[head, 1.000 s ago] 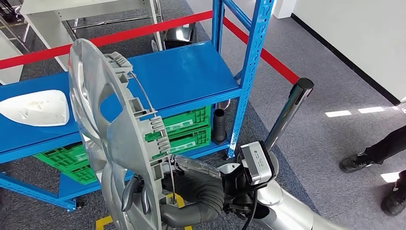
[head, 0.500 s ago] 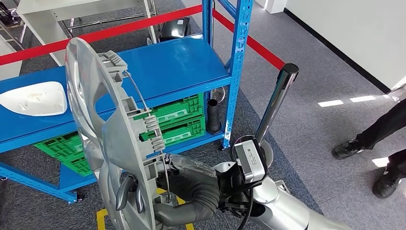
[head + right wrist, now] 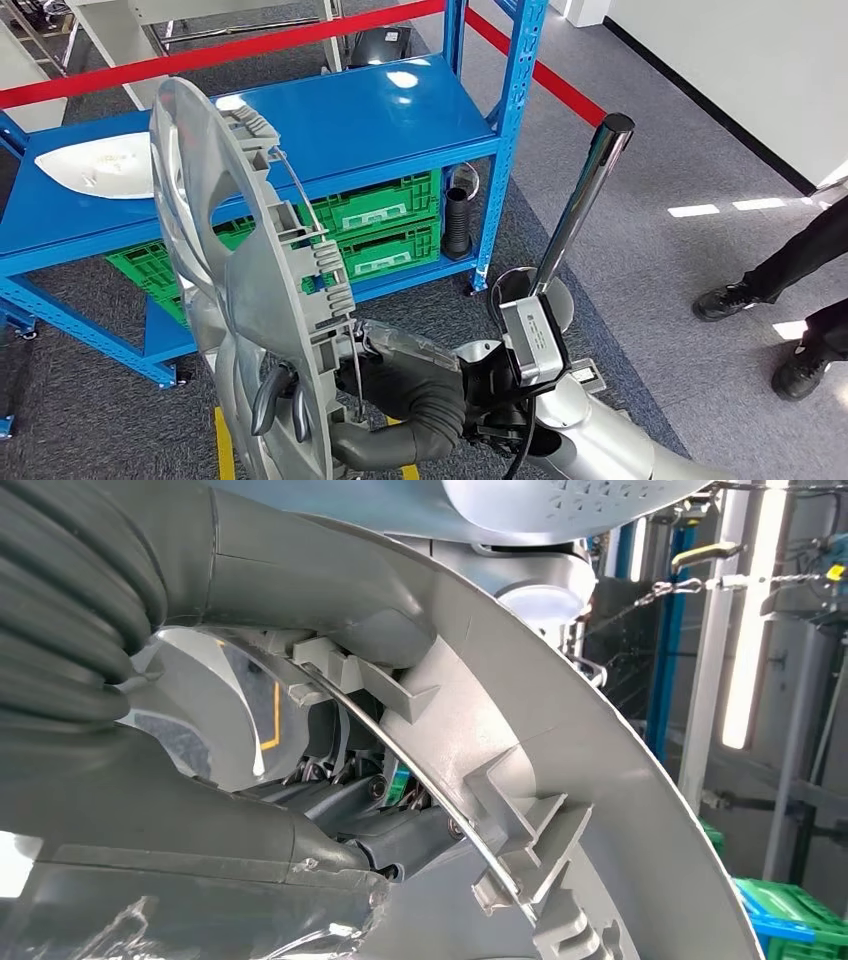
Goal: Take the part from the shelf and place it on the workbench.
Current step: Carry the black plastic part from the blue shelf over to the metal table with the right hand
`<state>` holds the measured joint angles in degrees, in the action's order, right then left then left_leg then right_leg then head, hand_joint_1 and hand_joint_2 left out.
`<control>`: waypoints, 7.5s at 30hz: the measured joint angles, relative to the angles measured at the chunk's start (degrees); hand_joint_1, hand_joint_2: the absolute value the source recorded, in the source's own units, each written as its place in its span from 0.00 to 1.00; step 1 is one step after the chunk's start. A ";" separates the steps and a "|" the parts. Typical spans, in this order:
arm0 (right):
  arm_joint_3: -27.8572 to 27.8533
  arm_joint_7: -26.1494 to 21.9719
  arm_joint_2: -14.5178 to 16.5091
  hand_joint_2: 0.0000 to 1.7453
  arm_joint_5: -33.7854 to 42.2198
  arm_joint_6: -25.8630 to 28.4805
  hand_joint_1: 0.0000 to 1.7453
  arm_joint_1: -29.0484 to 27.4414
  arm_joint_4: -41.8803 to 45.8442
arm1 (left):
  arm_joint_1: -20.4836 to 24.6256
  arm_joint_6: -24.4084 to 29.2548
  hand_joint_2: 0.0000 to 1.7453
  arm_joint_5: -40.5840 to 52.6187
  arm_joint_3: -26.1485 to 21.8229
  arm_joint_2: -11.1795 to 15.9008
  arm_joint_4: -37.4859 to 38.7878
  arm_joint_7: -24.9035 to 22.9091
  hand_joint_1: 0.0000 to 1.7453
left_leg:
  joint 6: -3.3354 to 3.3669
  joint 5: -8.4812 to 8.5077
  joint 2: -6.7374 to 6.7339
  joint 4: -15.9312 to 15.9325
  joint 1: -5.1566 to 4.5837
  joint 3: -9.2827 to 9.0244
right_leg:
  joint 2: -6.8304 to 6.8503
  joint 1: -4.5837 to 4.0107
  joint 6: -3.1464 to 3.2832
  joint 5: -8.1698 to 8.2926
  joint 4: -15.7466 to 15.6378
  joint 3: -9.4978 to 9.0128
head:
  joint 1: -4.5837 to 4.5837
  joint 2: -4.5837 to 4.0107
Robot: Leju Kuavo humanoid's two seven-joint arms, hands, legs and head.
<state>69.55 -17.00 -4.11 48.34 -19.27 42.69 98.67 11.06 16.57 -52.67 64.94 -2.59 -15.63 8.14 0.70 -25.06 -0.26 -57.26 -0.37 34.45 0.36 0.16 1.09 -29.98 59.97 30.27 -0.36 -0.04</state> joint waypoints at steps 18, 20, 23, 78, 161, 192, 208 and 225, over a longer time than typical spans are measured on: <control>0.08 0.08 0.18 1.00 -0.05 0.34 1.00 0.18 0.18 | -0.75 -0.04 1.00 -0.19 0.06 0.27 0.00 -0.37 0.00 | -0.58 -5.95 0.32 1.39 -0.04 -7.94 | 0.22 0.09 0.37 6.45 -1.57 7.07 | 1.27 0.00; 0.09 0.08 0.15 1.00 -0.03 0.33 1.00 0.22 0.25 | -0.84 -0.02 1.00 -0.25 0.06 0.17 0.00 -0.39 0.00 | 0.32 -4.78 0.14 1.88 0.14 -7.16 | 0.12 0.11 -0.23 5.27 -0.78 7.72 | 1.19 0.00; 0.15 0.12 0.05 1.00 -0.01 0.32 1.00 0.23 0.29 | -0.65 0.01 1.00 -0.41 0.04 0.06 0.01 -0.33 0.00 | 1.13 -2.87 -0.01 2.01 0.28 -5.29 | -0.01 0.24 -0.81 -2.34 7.63 10.20 | 0.49 0.00; 0.19 -0.22 0.01 1.00 -1.13 0.74 1.00 0.28 0.45 | -0.15 0.05 1.00 -0.66 0.10 0.32 0.00 -0.86 0.00 | -1.79 -6.54 0.47 0.25 0.45 -8.03 | 0.20 0.18 0.61 6.46 -1.72 7.24 | 1.38 0.00; -0.64 -3.57 -0.42 1.00 -6.60 1.94 1.00 -1.51 1.28 | 0.54 0.01 1.00 0.21 1.49 0.14 -0.44 0.57 0.00 | -2.71 -6.87 2.13 -9.31 0.69 3.02 | -0.31 1.07 0.84 1.56 -1.56 2.95 | 1.15 0.00; 1.69 -3.45 0.97 1.00 -8.36 6.82 1.00 -4.83 3.70 | -0.24 0.53 1.00 -0.96 1.44 0.33 -0.54 3.18 0.00 | -2.85 -7.51 1.96 -10.37 0.81 3.06 | -0.13 0.88 1.29 1.60 -1.92 2.69 | 1.31 0.00; 2.86 -3.20 2.48 1.00 -8.49 7.49 1.00 -3.89 4.07 | -1.46 1.45 1.00 -2.01 1.39 0.54 -0.37 5.77 0.00 | 0.55 -2.21 0.89 -0.13 0.29 -1.70 | 0.15 0.55 -1.19 -6.02 11.37 8.16 | 1.11 0.00; 3.68 -3.15 2.84 1.00 -8.66 8.04 1.00 -3.77 4.08 | -0.68 2.07 1.00 -2.26 1.37 0.49 -0.48 5.84 0.00 | -3.50 -8.78 0.84 -15.24 1.24 5.38 | 2.04 0.84 1.35 1.51 -1.99 2.46 | 1.43 0.00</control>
<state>73.23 -20.15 -1.27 39.68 -11.22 38.92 102.75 10.38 18.64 -54.93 66.31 -2.10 -16.11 13.98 -2.80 -33.84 0.59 -72.51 0.87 39.83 2.40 1.00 2.44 -28.47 57.98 32.73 1.07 -0.04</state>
